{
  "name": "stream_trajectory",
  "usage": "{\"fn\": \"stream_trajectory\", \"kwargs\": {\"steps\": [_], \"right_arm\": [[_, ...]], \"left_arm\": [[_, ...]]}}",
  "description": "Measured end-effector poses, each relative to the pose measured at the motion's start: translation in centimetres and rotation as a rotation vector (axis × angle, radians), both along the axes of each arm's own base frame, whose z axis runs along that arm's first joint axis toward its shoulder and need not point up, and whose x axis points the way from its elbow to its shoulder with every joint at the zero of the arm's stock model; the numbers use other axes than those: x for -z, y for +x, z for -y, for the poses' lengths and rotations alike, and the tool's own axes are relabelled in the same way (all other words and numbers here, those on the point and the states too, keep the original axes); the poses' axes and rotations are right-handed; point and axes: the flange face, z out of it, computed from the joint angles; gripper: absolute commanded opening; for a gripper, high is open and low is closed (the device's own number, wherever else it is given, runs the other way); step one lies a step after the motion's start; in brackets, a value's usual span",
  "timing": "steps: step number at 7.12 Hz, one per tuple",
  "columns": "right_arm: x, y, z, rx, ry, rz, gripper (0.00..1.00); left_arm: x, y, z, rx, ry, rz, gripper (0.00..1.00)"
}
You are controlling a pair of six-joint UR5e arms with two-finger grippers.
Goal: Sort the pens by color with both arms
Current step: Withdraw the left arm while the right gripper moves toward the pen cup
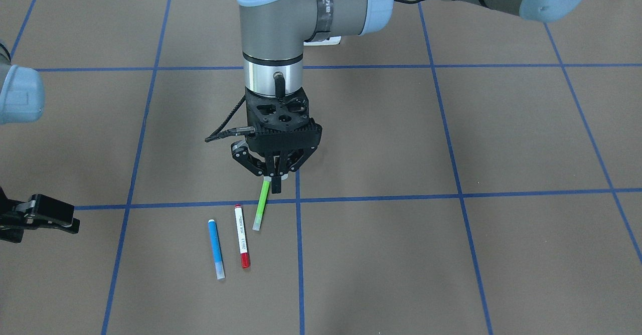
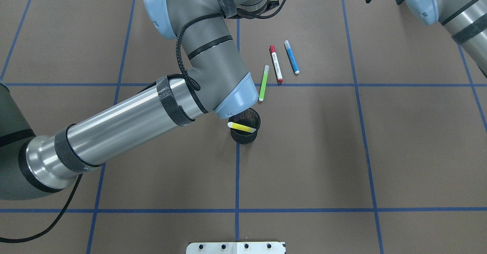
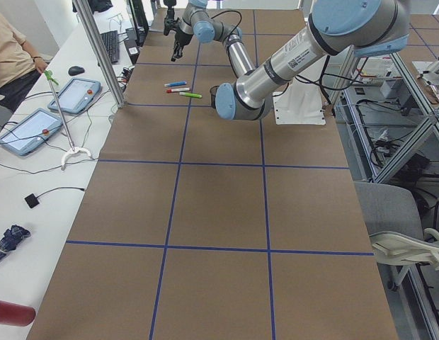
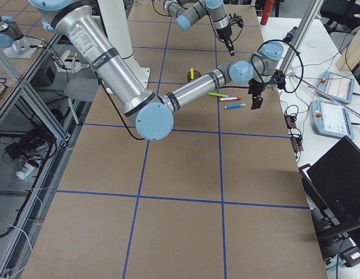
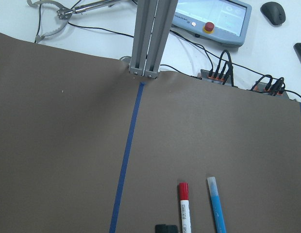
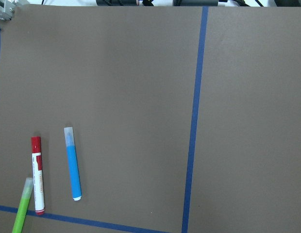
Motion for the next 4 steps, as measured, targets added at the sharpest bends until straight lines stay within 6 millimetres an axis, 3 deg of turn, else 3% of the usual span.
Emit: {"fn": "stream_trajectory", "kwargs": {"steps": [1,2,3,4], "right_arm": [[0.07,-0.07,0.01,0.0,0.0,0.0,1.0],[0.14,-0.15,-0.01,0.0,0.0,0.001,1.0],[0.32,-0.19,-0.05,-0.001,0.0,0.002,1.0],[0.83,-0.3,-0.26,-0.008,-0.005,0.008,1.0]], "left_arm": [[-0.3,0.04,0.11,0.0,0.0,0.006,0.69],[-0.65,0.1,0.13,-0.006,-0.004,0.015,0.9],[-1.0,0.19,-0.07,-0.032,-0.018,0.037,0.99],[-1.26,0.02,-0.62,-0.082,-0.04,0.074,0.99]]}}
